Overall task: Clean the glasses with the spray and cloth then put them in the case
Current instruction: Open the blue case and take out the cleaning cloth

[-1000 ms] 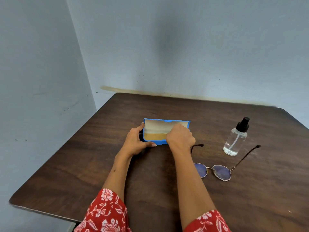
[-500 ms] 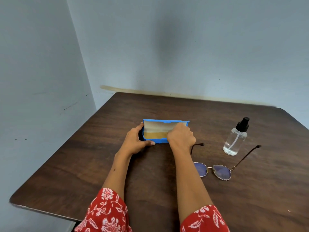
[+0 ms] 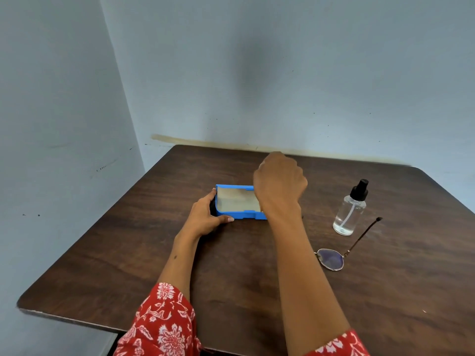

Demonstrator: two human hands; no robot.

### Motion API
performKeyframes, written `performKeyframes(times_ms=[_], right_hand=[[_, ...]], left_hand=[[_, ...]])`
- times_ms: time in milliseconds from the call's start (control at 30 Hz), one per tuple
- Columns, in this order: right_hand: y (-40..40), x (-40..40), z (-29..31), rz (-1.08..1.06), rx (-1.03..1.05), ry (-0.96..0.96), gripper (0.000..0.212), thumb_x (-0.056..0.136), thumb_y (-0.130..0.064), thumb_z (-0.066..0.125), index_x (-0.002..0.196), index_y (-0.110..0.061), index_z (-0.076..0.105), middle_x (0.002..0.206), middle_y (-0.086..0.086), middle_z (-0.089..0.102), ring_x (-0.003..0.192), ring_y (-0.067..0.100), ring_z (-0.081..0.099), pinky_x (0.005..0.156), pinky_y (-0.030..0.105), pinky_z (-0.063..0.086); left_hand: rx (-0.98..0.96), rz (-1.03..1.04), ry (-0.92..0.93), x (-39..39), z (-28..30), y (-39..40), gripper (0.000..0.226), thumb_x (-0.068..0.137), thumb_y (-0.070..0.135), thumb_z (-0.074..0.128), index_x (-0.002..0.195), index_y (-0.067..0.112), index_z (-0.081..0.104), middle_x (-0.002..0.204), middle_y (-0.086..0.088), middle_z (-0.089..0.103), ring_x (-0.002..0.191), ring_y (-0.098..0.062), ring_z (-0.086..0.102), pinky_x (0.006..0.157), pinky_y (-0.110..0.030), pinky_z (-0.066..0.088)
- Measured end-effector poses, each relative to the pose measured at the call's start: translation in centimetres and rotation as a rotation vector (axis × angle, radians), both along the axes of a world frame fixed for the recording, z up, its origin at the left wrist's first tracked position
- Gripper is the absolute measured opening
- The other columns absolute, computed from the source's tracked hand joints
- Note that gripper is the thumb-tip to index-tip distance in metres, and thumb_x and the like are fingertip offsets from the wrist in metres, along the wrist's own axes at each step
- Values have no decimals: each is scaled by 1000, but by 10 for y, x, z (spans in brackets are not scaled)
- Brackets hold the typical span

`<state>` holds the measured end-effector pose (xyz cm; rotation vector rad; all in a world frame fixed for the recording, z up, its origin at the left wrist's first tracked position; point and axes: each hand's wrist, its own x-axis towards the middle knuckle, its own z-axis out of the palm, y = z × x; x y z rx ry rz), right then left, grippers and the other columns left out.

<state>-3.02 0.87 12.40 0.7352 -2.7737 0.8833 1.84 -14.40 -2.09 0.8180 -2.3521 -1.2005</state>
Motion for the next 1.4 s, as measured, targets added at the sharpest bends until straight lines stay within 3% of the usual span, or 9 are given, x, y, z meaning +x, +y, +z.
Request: performKeyframes(times_ms=[133, 267, 400, 533, 700, 833, 1133, 1233, 1400], right_hand=[[23, 3, 25, 58, -24, 77, 8, 93, -8, 45, 90, -12, 52, 87, 3, 47, 77, 19, 43, 65, 29, 33], [49, 2, 39, 98, -98, 110, 22, 92, -12, 45, 108, -11, 61, 107, 8, 59, 100, 29, 55, 69, 29, 33], [71, 0, 39, 215, -186, 110, 23, 92, -17, 46, 102, -20, 67, 108, 4, 64, 101, 27, 57, 72, 28, 37], [97, 6, 33, 390, -200, 54, 23, 91, -14, 50, 94, -22, 71, 95, -5, 67, 89, 14, 58, 68, 24, 41], [115, 18, 17, 595, -116, -57, 22, 89, -13, 55, 90, -26, 73, 82, -12, 68, 77, 3, 59, 68, 14, 42], [124, 15, 5, 529, -225, -11, 18, 88, -15, 59, 96, -28, 70, 77, -11, 64, 68, -6, 51, 62, 9, 37], [129, 22, -18, 404, -206, 44, 10, 86, -28, 64, 95, -33, 66, 78, -13, 67, 78, 9, 60, 73, 35, 50], [141, 39, -18, 273, -273, 145, 14, 89, -39, 57, 90, -29, 67, 80, -13, 69, 74, 8, 60, 67, 33, 49], [159, 47, -38, 223, -274, -217, 41, 82, -61, 54, 69, -22, 63, 62, -12, 68, 61, 7, 59, 68, 33, 51]], left_hand=[[-9, 14, -1, 3, 1, 3, 101, 70, 16, 81, 148, 12, 17, 155, -3, 24, 141, -21, 24, 114, -36, 24], [-42, 57, -1, 14, 1, 7, 111, 67, 18, 83, 150, 13, 10, 157, -4, 18, 143, -21, 18, 114, -34, 20], [-71, 140, 183, 33, 19, 35, 91, 74, 10, 73, 148, 16, 21, 154, -2, 25, 140, -18, 25, 111, -30, 25], [168, -48, 562, 54, 54, 101, 51, 79, 14, 72, 126, 18, 52, 130, -3, 57, 125, -14, 50, 102, -26, 42], [542, -354, 557, 63, 65, 169, 53, 64, 31, 80, 106, 3, 65, 97, -6, 72, 92, -17, 66, 76, -25, 56], [590, -280, 526, 76, 60, 190, 18, 71, 14, 71, 84, 2, 71, 80, -13, 74, 71, -17, 71, 68, -25, 58], [813, -299, 474, 100, 70, 206, 29, 86, 18, 54, 100, -3, 69, 99, -21, 71, 87, -27, 69, 81, -33, 57], [865, -237, 467, 105, 67, 208, 30, 81, 21, 58, 100, 1, 71, 95, -19, 70, 85, -24, 65, 81, -38, 55], [847, -115, 472, 106, 59, 205, 24, 75, 25, 63, 91, 13, 76, 91, -9, 73, 85, -17, 65, 80, -40, 54]])
